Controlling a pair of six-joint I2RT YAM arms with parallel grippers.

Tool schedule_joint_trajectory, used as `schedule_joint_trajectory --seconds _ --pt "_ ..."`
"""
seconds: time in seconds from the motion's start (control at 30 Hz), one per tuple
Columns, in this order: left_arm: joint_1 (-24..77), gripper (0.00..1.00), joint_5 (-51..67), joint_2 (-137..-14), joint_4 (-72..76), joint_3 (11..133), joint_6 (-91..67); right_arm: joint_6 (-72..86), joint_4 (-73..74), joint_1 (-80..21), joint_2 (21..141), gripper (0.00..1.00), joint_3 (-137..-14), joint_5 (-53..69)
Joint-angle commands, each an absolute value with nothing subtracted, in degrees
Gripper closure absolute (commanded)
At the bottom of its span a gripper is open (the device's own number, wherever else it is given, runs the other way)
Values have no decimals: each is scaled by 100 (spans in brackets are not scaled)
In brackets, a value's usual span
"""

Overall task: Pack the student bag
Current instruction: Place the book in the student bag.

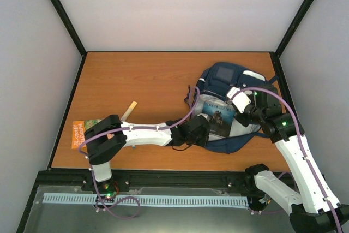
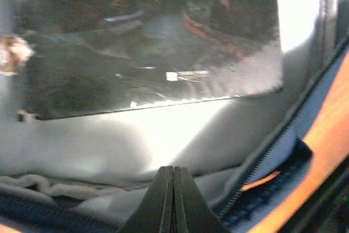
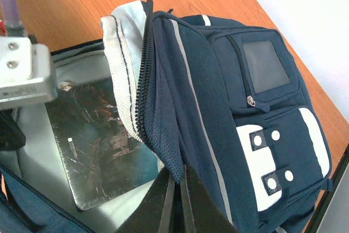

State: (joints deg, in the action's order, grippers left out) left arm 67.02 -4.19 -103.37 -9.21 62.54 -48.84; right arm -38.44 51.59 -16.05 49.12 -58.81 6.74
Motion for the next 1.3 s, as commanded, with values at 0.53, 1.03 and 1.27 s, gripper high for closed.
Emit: schedule_joint_trajectory --seconds 0.53,1.03,1.27 --pt "6496 99 -634 -10934 -561 6434 -5776 -3801 5063 -1591 4706 97 -5892 1099" --pt "6059 99 -962 -11781 971 7134 -5988 -3852 5163 -1589 4531 97 -5688 1231" --pt "6025 99 -883 -12244 1439 7724 -6026 -3854 5175 -1590 4517 97 -5642 1228"
